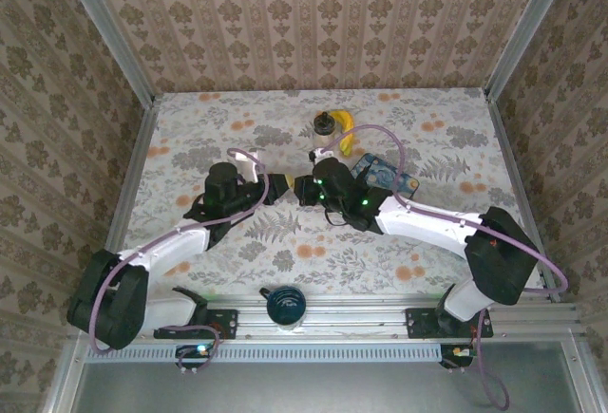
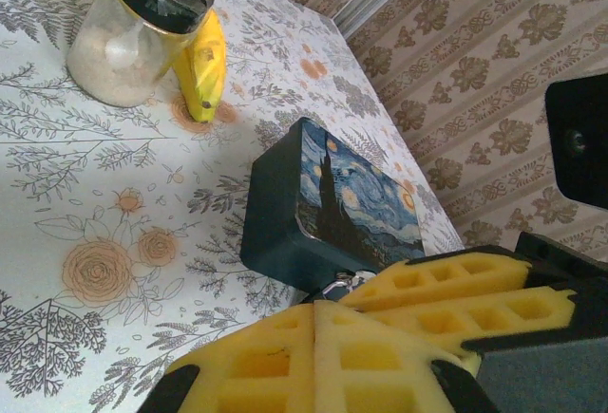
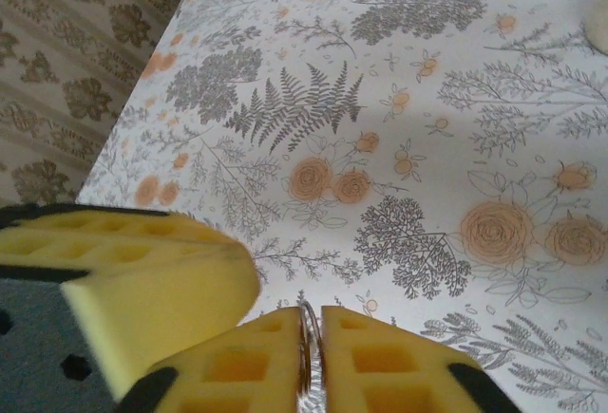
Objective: Unlock the padlock with the key
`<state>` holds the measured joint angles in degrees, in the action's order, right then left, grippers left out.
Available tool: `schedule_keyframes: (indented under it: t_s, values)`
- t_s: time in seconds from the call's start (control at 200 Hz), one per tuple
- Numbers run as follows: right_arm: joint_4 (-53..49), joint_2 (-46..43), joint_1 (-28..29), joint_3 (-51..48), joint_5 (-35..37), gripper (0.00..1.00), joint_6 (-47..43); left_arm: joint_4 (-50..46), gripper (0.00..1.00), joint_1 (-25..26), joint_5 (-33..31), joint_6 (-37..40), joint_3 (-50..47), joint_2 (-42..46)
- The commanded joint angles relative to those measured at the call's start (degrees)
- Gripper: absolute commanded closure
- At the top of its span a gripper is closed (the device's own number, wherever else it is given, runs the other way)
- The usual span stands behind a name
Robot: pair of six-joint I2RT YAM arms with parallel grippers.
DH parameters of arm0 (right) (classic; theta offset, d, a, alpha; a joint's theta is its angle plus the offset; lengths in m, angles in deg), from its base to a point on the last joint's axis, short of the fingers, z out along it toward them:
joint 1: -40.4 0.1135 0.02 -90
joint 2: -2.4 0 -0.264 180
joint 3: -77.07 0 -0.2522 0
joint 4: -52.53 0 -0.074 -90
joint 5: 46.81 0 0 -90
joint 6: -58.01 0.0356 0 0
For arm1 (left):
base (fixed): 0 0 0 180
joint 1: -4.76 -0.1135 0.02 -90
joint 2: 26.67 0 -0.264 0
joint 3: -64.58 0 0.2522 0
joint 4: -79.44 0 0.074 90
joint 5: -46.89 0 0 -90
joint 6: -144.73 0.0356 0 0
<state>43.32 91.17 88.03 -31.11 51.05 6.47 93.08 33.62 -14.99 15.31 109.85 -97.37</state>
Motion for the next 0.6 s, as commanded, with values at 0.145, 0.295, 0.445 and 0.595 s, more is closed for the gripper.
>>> schedule_keyframes:
  t_s: [0.145,0.295,0.445,0.595]
  values:
    - [-3.9,-4.2,-2.0,-2.2,4.5,0.69,1.6,-7.1,1.0,-1.4,-0.7,3.3,1.6,4.4]
    - [-5.3,-5.1,-2.1,-1.9,5.1,0.68,-0.7,-9.8,1.0,-1.8,-0.6,2.9,2.5,6.1]
    - [-3.6,-5.1,-0.3,-1.1,3.7,0.63,-8.4,-15.9,1.0,-2.3,-1.0,0.1,5.7,6.8]
    - [1.3,-4.6,3.2,-2.2,5.5,0.63,-18.7,-29.1,1.0,-5.2,0.3,-1.9,11.9,6.0]
